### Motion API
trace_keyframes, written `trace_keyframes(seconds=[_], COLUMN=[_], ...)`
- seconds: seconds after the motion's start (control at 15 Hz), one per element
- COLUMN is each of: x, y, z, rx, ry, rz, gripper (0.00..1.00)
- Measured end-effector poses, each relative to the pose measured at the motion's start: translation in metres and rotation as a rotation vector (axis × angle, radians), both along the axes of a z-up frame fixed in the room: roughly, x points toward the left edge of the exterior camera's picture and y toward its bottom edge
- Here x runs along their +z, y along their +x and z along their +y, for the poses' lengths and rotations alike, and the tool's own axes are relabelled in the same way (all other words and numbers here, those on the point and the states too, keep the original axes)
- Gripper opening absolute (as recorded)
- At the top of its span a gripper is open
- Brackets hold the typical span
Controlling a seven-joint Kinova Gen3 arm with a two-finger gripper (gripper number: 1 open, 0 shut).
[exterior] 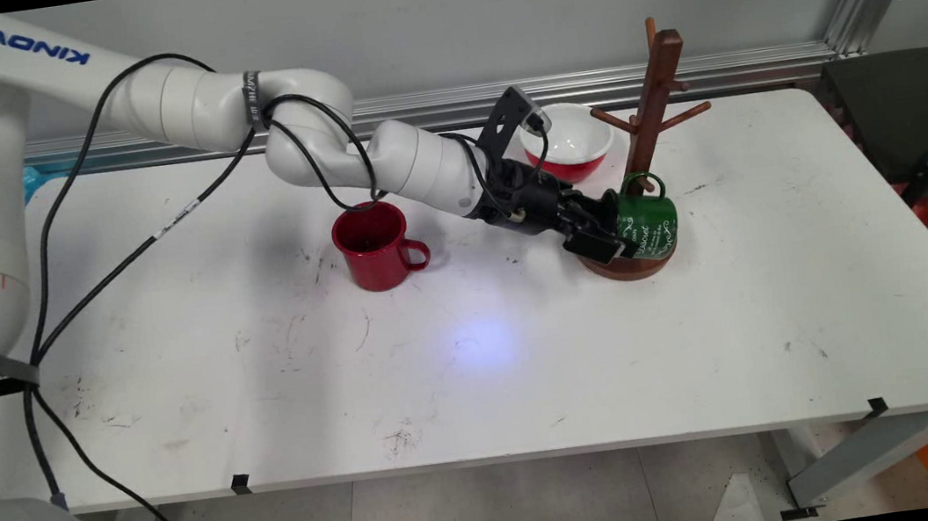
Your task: Pick up the green mug from the rack, then place the picked object on the table
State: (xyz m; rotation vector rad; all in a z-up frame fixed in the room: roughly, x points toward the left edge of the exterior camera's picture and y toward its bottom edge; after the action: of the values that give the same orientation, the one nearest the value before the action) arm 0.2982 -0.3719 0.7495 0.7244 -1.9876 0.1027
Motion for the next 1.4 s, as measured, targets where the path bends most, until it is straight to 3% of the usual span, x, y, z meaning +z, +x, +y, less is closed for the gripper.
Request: trace_keyframes(seconds=[0.27,0.33,1.4], x=[-0.001,-0.002,0.008], y=[-0.002,-0.003,-0.004], z=[-0.002,-0.002,0.013], rx=[0.004,0.004,-0.024], ry=[0.002,0.002,0.021], rz=[0.007,0.009,0.022], gripper=[1.00,0.00,0.00])
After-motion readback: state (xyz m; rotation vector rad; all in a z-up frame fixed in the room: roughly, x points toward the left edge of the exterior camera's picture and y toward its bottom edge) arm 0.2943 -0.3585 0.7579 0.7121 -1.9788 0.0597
